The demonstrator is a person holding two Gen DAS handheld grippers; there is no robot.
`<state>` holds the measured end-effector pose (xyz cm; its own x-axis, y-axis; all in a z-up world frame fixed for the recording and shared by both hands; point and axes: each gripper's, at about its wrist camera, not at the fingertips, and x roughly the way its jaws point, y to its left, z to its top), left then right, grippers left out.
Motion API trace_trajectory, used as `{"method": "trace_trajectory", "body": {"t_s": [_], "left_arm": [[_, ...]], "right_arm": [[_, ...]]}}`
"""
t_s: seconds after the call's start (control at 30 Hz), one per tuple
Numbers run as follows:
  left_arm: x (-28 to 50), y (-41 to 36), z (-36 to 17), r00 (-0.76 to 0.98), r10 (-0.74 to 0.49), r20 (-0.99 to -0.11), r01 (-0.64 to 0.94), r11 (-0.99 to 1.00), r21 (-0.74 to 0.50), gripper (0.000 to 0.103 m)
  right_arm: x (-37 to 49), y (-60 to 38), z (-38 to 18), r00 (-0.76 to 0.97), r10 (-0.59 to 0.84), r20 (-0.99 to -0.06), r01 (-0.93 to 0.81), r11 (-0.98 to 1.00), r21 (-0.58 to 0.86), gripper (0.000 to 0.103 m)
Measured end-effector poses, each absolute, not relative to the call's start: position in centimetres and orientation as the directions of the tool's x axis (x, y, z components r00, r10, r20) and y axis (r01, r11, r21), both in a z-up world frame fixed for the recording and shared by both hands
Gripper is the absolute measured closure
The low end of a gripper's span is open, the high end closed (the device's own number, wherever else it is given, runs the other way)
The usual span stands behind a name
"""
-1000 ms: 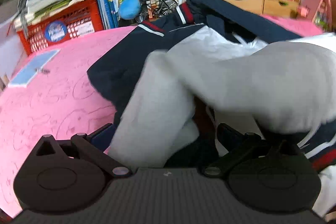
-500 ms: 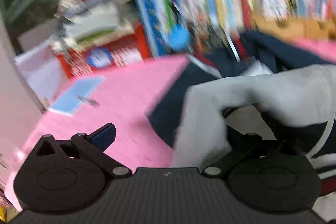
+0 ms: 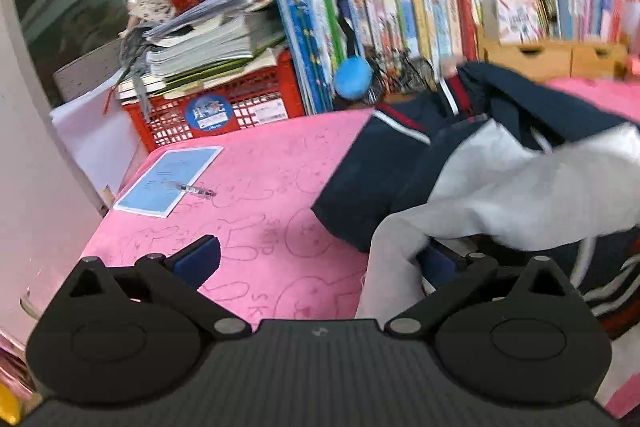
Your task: Fold clothes
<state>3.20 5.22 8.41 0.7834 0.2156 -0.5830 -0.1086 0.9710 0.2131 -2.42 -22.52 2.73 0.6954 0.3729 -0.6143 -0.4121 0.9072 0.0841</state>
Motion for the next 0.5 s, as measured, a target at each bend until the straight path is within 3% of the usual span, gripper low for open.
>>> {"method": "trace_trajectory", "body": {"t_s": [0.03,0.1,0.23,0.37,0.5], "left_arm": [[2.6,5.5,8.9,0.79,0.214,-0.574,-0.121,0.973,0.195,0.0],[1.7,6.4,10.1,0.811,0.22,-0.542,-0.15,0.974,0.171,0.0],[0.2,7.6,11.1,0.827,0.216,-0.519,-0.171,0.976,0.134,0.0],[0.2,6.7,8.8,0.793,0.189,-0.579,-0.114,0.98,0.164,0.0],[0.9,6.4,6.2,0.74,0.226,-0.633,-0.115,0.971,0.211,0.0]], "right_arm": [[-1.2,-21.6,2.4,0.697,0.346,-0.628,-0.405,0.913,0.052,0.03],[1.6,-21.4,3.3,0.741,0.313,-0.594,-0.341,0.938,0.07,0.03],[6.0,-24.2,6.5,0.794,0.386,-0.469,-0.246,0.91,0.333,0.027],[6.3,-22.8,6.3,0.732,0.468,-0.495,-0.334,0.88,0.337,0.018],[5.5,-17.8,3.9,0.651,0.531,-0.543,-0.432,0.847,0.31,0.018]]}}
